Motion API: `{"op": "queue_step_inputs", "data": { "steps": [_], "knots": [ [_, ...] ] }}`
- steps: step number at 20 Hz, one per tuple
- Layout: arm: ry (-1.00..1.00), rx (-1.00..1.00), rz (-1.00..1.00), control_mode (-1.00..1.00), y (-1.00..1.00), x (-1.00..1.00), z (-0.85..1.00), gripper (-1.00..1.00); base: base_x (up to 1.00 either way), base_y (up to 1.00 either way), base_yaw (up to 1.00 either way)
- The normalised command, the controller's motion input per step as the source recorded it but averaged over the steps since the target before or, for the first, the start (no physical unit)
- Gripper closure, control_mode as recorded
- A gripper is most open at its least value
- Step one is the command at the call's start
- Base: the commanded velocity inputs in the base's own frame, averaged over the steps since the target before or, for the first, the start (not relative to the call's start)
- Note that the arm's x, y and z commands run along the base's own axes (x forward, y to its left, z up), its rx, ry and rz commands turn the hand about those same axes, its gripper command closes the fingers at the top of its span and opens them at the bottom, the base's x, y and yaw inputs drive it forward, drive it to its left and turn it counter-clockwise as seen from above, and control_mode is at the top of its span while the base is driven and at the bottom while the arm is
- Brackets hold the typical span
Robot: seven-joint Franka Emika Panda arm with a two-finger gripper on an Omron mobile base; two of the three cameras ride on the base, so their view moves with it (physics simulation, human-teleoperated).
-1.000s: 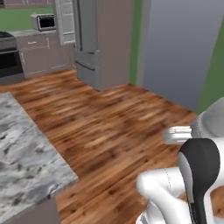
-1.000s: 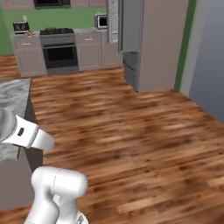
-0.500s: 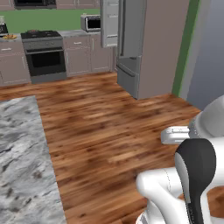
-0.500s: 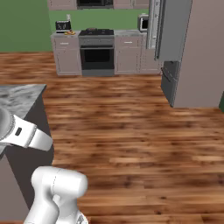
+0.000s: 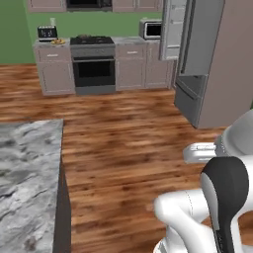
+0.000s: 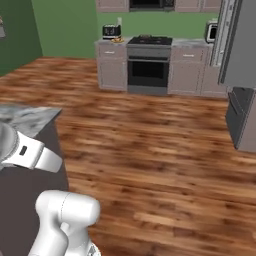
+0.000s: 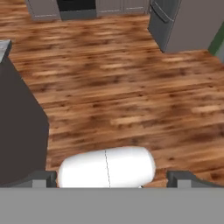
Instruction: Place the cold items (carrot and tomato) from the fridge in one tupperware on the dining counter. Place the warm items (kebab skewer and hot dog) in the stove area in another tupperware.
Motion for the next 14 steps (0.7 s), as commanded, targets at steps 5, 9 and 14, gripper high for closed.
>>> {"op": "queue_step_inputs", "data": {
  "steps": [5,9,14],
  "knots": [
    [0.00,0.00,0.00,1.00,0.00,0.00,0.00,-1.00,1.00,-0.29,0.18],
    [0.00,0.00,0.00,1.00,0.00,0.00,0.00,-1.00,1.00,-0.26,0.12],
    [0.00,0.00,0.00,1.00,0.00,0.00,0.00,-1.00,1.00,-0.16,0.07]
  ]
}}
